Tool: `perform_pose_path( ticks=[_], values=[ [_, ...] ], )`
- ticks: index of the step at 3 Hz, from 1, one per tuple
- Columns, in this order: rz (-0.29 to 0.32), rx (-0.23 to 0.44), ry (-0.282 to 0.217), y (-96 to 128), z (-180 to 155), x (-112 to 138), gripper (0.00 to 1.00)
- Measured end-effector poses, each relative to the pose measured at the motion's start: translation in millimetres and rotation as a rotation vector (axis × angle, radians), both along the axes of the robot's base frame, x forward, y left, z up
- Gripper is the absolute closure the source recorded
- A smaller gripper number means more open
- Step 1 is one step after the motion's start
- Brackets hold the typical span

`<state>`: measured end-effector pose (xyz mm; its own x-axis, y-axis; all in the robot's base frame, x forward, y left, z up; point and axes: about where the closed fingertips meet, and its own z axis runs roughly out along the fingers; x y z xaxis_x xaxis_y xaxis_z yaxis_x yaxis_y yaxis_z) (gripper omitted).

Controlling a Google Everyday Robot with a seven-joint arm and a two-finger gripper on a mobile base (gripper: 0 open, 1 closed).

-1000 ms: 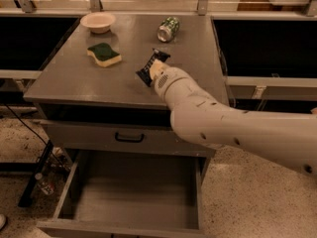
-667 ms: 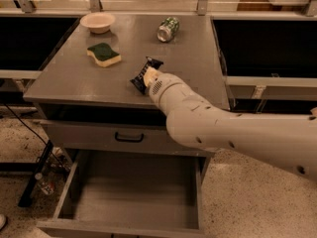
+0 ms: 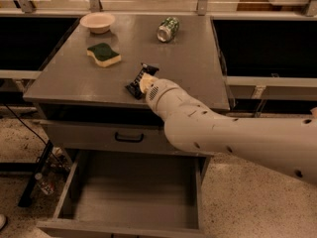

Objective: Pick rxbar blueberry from middle drawer and place on counter

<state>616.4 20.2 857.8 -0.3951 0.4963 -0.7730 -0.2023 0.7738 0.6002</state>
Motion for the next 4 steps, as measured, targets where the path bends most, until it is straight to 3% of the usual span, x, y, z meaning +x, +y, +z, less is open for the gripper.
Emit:
perform_pose_path(
  ticks=[4],
  values=[
    [0.000,0.000,0.000,0.0,0.0,0.0,0.04]
  ],
)
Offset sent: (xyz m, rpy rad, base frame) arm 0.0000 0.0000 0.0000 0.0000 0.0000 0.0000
